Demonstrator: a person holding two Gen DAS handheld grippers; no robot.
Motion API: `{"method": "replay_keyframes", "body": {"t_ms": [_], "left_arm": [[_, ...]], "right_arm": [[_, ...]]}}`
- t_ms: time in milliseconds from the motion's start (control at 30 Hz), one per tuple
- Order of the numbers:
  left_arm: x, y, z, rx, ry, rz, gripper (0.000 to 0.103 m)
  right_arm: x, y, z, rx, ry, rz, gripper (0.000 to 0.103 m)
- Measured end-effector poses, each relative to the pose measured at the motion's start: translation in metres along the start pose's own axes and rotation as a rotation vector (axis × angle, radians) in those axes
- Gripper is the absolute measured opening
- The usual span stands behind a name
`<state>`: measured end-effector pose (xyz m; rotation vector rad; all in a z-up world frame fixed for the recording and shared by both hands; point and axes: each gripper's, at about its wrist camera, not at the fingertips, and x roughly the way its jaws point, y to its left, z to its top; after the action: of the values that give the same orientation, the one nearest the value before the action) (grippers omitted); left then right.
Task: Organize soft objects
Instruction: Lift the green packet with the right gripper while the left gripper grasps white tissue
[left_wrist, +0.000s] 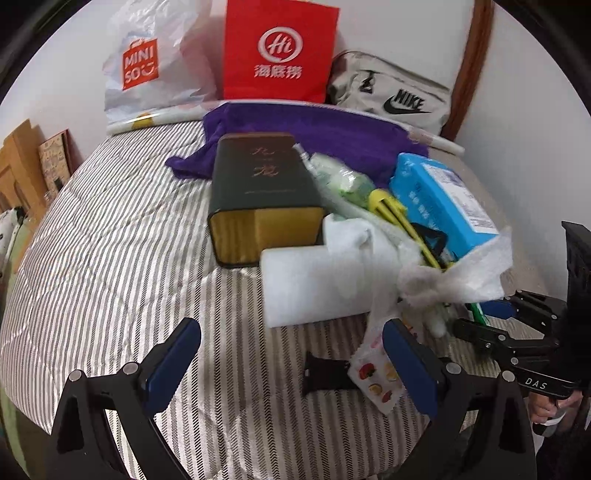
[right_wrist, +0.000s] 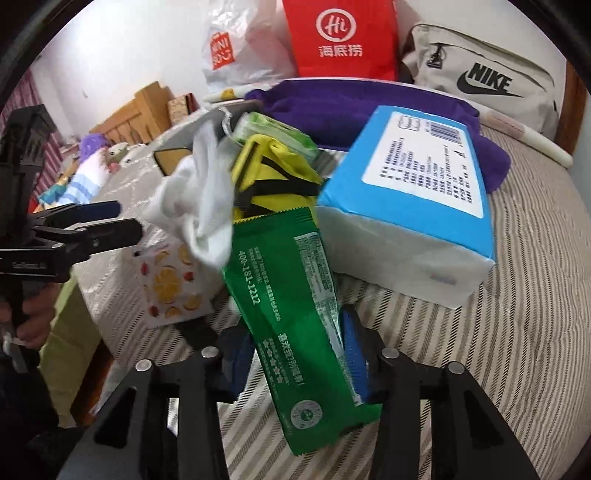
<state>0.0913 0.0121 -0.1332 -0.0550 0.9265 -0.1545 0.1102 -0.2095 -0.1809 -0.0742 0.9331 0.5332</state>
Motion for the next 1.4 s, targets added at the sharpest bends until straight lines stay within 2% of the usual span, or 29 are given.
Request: {"method": "replay_keyframes", "body": {"t_ms": [133, 233, 333, 400, 667, 733, 800, 900, 967, 1267, 1400], "left_arm": [[-0.005, -0.012, 0.0, 0.039, -0.027, -0.04, 0.099], [-0.006, -0.028, -0.001, 0.081, -0.044, -0.099, 0.099], [-0.005, -0.046, 0.0, 0.129, -0.05, -0.14, 0.09], [-0.003, -0.053, 0.0, 0.149, -0.049, -0.158, 0.089], [0.016, -0.084, -0.002, 0.237, -0.012, -0.161, 0.067], [0.021, -0.088, -0.003, 0.251, -0.005, -0.142, 0.066], [0.024, -0.091, -0.004, 0.263, -0.006, -0.123, 0.059], [0.025, -0.092, -0.002, 0.264, -0.004, -0.124, 0.044], [0.025, -0.092, -0.001, 0.261, 0.005, -0.146, 0.027], [0.008, -0.079, 0.004, 0.224, -0.037, -0.156, 0.026], [-0.001, -0.063, 0.007, 0.192, -0.053, -0.123, 0.026]], "right_arm": [[-0.018, -0.004, -0.008, 0.019, -0.024, -0.013, 0.044], [-0.023, -0.012, -0.014, 0.046, -0.014, -0.024, 0.041], [-0.025, -0.02, -0.022, 0.074, -0.009, -0.045, 0.04], [-0.029, -0.025, -0.027, 0.095, -0.018, -0.047, 0.04], [-0.043, -0.04, -0.041, 0.132, -0.042, -0.09, 0.04], [-0.045, -0.045, -0.043, 0.148, -0.048, -0.09, 0.04], [-0.045, -0.049, -0.044, 0.162, -0.052, -0.085, 0.04], [-0.043, -0.051, -0.044, 0.172, -0.052, -0.075, 0.04], [-0.041, -0.052, -0.045, 0.175, -0.048, -0.071, 0.04], [-0.041, -0.051, -0.041, 0.178, -0.049, -0.077, 0.04], [-0.041, -0.047, -0.037, 0.173, -0.048, -0.094, 0.04]]}}
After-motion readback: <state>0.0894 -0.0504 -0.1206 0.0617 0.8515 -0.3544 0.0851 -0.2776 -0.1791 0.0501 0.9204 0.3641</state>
